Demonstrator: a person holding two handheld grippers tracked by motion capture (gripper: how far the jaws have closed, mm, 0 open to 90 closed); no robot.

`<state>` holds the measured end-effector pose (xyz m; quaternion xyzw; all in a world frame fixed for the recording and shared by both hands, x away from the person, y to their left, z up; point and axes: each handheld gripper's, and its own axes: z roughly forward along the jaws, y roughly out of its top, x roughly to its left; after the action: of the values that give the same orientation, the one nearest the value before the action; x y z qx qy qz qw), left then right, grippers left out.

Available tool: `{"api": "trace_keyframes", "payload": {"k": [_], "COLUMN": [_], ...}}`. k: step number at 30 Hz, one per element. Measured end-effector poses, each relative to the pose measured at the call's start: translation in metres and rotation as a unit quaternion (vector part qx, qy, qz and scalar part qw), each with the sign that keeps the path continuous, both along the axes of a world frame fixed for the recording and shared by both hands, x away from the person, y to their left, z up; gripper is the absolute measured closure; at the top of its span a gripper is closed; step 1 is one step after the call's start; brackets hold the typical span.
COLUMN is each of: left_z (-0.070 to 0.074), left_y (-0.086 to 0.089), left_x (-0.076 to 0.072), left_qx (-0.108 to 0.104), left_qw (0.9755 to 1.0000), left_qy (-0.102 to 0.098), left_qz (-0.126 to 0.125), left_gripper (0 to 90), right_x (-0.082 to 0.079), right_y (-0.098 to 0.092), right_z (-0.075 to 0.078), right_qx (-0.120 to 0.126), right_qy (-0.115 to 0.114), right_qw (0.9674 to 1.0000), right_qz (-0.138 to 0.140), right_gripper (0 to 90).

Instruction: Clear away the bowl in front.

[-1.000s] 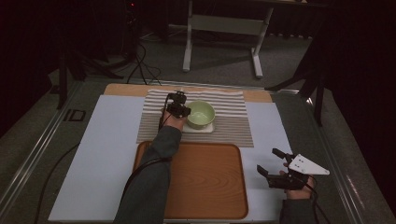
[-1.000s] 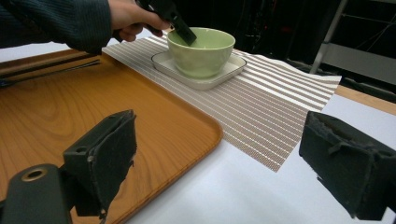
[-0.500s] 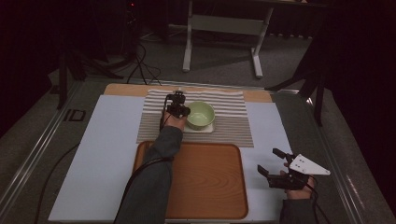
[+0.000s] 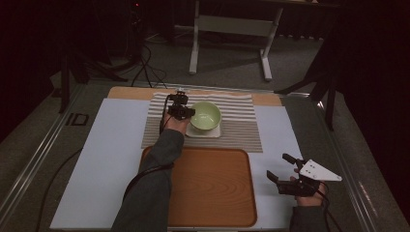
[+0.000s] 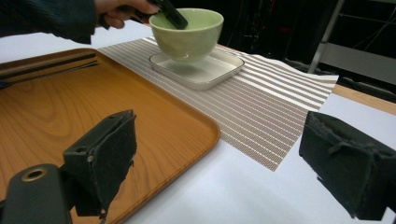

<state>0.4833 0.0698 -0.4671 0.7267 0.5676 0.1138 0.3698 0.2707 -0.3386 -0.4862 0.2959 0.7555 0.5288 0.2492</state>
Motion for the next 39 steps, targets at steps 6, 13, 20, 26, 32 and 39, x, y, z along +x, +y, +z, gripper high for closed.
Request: {"api": "trace_keyframes", "payload": {"k": [6,13,20,26,32,39], "left_z": [0.008,0.012,0.013,0.016,0.014,-0.003], "left_y": [0.012,0.033,0.046,0.052,0.054,0.052], "left_x": [-0.015,-0.035,-0.057,-0.076,-0.094,-0.114], "left_qx": [0.002,-0.008,0.003,0.011,0.008,-0.003], "left_qw": [0.9999,0.9999,0.9998,0.9996,0.9993,0.9987], "left_qy": [-0.007,-0.007,-0.008,-0.009,0.0,0.021], "left_qz": [-0.009,-0.011,-0.018,-0.025,-0.037,-0.046], "left_gripper": [83.6,83.5,83.4,83.2,83.2,82.9], "right_x": [0.0,0.001,0.002,0.002,0.002,0.002], "right_y": [0.002,0.003,0.004,0.005,0.004,0.004], "right_z": [0.0,-0.001,-0.001,-0.001,-0.001,-0.001], "right_qx": [-0.004,-0.008,-0.011,-0.013,-0.013,-0.011], "right_qy": [0.001,0.002,0.001,0.001,0.001,0.001], "right_qw": [1.0,1.0,0.9999,0.9999,0.9999,0.9999], "right_qz": [0.002,0.002,0.002,0.003,0.001,0.001], "right_gripper": [10.7,10.7,10.7,10.7,10.7,10.7]}}
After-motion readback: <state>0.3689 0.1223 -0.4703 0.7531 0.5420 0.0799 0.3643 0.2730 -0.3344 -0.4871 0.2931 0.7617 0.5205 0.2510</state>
